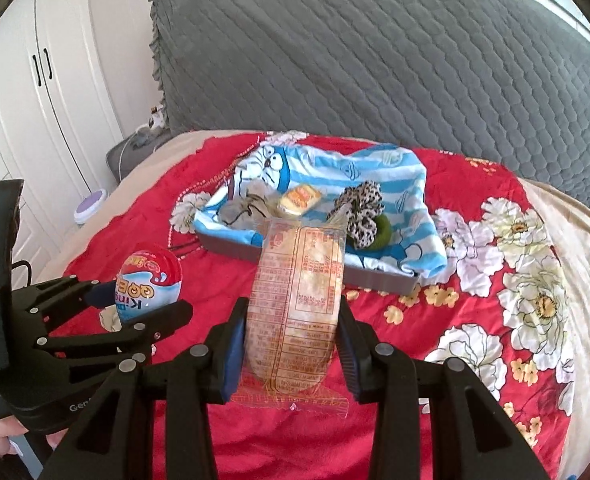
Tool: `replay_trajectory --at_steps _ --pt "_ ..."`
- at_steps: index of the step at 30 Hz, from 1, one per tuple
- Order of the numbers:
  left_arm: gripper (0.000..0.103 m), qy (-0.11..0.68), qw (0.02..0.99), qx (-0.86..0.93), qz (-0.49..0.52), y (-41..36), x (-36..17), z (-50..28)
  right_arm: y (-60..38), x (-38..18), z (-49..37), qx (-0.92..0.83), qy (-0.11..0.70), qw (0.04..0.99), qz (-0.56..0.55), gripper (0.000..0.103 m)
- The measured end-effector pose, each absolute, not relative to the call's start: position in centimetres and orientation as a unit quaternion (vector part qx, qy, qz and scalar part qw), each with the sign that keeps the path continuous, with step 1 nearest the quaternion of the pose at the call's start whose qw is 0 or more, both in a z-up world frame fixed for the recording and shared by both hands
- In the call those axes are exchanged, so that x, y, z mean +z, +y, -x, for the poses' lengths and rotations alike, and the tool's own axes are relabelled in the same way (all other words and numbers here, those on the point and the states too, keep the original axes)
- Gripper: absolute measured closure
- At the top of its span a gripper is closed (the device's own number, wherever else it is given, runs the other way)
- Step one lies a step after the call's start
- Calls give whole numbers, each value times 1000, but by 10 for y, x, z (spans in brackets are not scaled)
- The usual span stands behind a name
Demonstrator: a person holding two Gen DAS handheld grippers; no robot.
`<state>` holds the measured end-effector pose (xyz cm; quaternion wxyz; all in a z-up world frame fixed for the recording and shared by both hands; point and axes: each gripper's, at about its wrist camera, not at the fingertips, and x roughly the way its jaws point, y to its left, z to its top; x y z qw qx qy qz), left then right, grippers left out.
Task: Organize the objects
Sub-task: 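Lift the Kinder egg and orange snack packet and carry them toward the tray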
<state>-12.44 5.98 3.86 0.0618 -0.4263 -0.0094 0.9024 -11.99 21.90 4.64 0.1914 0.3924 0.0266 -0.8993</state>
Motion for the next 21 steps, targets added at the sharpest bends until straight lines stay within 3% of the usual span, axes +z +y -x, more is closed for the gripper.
replay_trajectory --at_steps 21 --pt "50 -2 63 923 379 64 89 138 220 97 113 -925 16 199 -324 62"
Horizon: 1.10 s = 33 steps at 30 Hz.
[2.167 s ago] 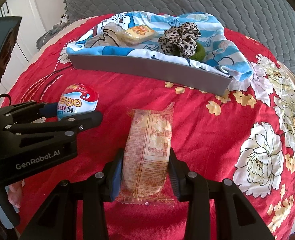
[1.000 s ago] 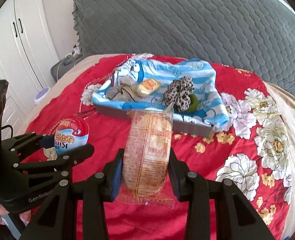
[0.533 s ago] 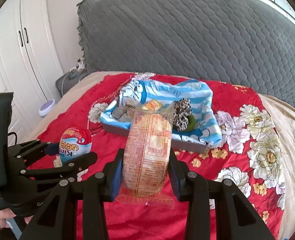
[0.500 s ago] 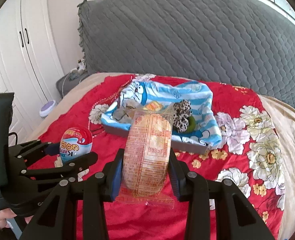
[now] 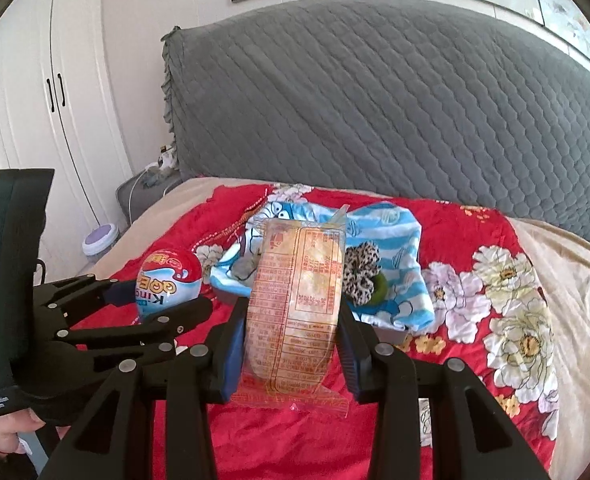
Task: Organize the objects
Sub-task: 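Lift the Kinder egg and orange snack packet and carry them toward the tray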
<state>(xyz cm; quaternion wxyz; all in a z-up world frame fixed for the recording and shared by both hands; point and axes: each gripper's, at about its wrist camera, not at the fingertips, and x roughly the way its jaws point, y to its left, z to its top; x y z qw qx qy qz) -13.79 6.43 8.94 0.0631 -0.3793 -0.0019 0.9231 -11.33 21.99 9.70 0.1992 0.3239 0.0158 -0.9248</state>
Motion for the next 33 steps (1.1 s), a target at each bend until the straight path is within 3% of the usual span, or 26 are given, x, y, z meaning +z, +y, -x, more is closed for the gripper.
replay_trajectory --at_steps 20,33 --pt "50 -19 65 929 364 61 96 182 229 106 139 -933 7 181 -310 62" --pt "50 -1 55 925 375 56 71 219 224 107 177 -947 3 188 -259 62"
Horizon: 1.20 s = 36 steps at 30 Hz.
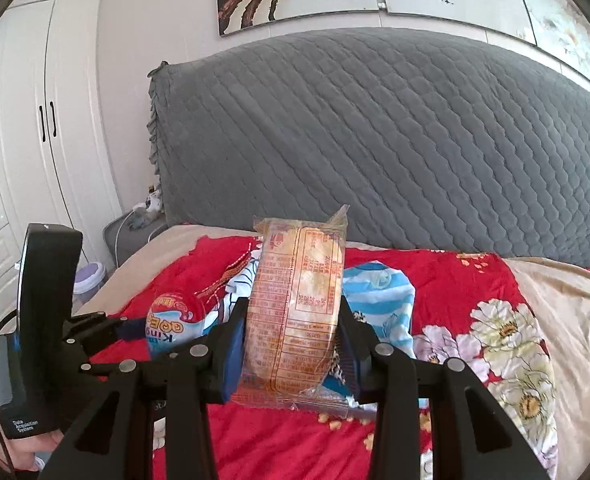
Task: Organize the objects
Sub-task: 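Lift the Kinder egg and orange snack packet and carry them toward the tray, then lower the Kinder egg and orange snack packet onto the striped shirt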
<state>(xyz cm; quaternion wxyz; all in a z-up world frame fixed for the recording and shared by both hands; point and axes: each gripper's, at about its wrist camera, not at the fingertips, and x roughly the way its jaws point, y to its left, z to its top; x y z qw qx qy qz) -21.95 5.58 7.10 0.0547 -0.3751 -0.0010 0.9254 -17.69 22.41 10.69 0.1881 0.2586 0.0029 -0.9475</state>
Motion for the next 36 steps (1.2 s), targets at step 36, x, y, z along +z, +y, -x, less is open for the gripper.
replay_trajectory --at_steps 36 --pt "50 7 46 924 378 58 4 315 212 12 274 -952 -6 160 -261 62"
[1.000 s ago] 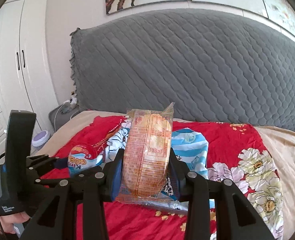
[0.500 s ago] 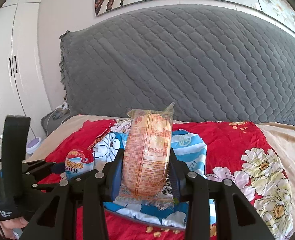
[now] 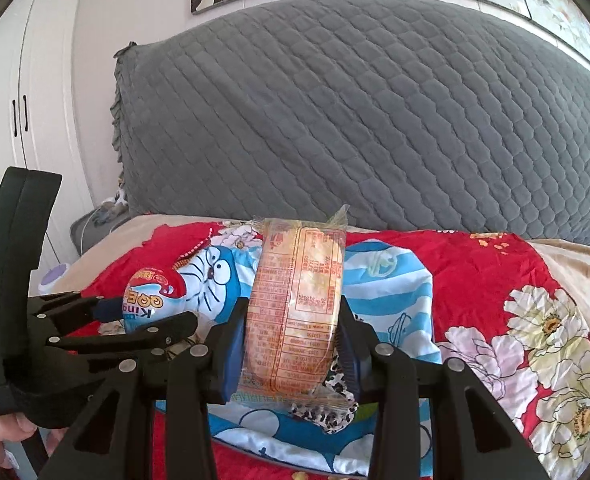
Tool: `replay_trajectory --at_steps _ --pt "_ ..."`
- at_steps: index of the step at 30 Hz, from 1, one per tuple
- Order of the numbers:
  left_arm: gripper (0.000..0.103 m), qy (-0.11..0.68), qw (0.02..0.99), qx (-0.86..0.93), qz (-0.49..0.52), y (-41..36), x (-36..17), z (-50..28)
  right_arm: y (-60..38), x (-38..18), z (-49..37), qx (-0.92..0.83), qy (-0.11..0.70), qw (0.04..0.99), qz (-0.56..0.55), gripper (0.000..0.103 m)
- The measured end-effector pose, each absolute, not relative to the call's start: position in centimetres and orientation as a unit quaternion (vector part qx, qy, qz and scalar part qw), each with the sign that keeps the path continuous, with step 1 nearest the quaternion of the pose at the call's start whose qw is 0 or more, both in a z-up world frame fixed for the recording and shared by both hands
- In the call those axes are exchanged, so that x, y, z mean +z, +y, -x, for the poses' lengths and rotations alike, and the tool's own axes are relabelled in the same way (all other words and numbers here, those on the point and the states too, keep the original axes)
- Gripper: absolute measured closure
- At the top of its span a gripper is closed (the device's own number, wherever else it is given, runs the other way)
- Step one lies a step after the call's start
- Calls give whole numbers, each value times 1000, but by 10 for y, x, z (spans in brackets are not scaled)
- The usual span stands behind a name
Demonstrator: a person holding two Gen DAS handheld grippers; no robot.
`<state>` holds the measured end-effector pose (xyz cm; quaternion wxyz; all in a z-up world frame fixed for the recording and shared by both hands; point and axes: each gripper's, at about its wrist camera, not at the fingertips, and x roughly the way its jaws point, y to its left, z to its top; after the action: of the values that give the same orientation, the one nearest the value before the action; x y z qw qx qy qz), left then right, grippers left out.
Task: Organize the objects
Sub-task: 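Lower the Kinder egg and orange snack packet onto the striped shirt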
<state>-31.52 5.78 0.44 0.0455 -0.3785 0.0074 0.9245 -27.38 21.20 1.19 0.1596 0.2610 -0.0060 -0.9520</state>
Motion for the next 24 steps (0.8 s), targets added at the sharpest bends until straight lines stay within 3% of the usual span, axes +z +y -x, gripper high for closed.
replay_trajectory --at_steps 24 --pt "50 3 44 924 379 66 -20 340 208 -9 299 -951 -4 158 -264 62"
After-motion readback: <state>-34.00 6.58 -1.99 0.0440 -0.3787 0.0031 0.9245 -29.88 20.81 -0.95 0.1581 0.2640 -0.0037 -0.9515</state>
